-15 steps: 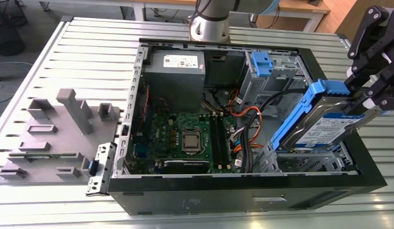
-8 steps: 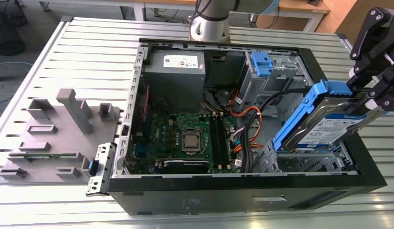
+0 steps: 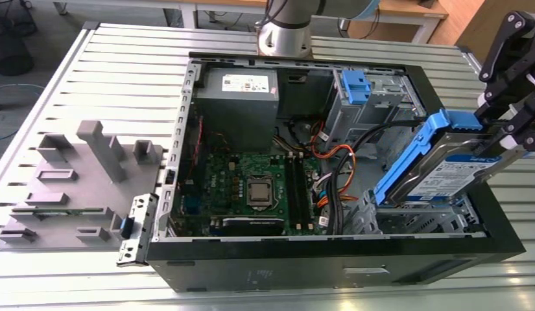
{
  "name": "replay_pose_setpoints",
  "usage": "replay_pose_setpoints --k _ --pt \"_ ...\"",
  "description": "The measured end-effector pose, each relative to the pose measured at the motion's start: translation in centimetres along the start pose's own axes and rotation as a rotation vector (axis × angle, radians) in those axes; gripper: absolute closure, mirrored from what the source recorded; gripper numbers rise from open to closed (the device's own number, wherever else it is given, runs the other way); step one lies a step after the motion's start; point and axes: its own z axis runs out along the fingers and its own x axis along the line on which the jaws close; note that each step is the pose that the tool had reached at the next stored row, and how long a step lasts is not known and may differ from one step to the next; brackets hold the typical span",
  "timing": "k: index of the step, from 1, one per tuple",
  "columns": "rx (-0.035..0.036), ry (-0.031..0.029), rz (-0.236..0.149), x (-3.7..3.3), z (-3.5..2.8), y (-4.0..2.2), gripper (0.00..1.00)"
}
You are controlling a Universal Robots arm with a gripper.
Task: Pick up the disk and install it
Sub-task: 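Insert the disk into the insertion slot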
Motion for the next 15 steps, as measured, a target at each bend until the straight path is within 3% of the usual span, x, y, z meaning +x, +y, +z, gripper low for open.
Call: replay_pose_setpoints --k 15 --pt "0.0000 0.0001 -0.001 0.02 0.60 -0.07 0.65"
